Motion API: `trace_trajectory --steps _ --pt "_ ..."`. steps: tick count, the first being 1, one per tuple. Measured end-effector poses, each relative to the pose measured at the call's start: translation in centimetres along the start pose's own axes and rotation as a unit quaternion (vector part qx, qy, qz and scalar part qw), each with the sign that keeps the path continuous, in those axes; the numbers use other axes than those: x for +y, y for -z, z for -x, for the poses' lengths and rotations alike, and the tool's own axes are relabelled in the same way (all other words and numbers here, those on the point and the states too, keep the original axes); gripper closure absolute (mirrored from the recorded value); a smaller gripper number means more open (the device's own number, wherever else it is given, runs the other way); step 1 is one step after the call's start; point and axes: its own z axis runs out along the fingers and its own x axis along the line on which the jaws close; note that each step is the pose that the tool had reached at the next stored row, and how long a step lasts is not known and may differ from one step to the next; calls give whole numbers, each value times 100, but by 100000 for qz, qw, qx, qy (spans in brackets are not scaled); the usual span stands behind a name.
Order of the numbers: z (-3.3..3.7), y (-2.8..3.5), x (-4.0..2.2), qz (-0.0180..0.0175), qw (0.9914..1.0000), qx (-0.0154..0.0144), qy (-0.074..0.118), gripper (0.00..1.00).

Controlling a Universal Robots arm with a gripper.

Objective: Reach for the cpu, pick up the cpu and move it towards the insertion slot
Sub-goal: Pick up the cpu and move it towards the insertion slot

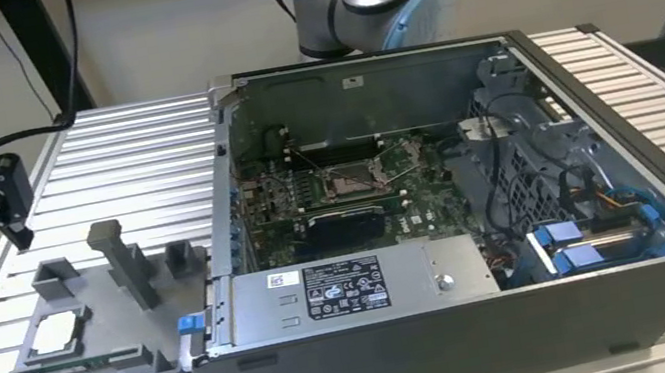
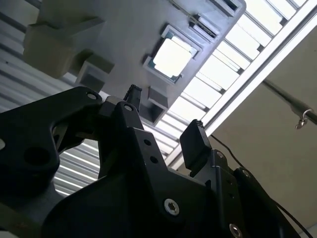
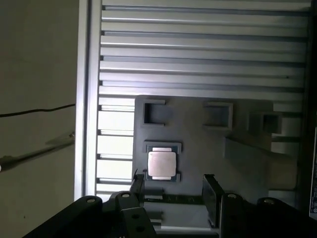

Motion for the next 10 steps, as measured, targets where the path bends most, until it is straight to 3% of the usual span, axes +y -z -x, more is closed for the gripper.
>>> trace_trajectory --steps 10 --pt "-9 -89 -3 0 100000 -1 -3 0"
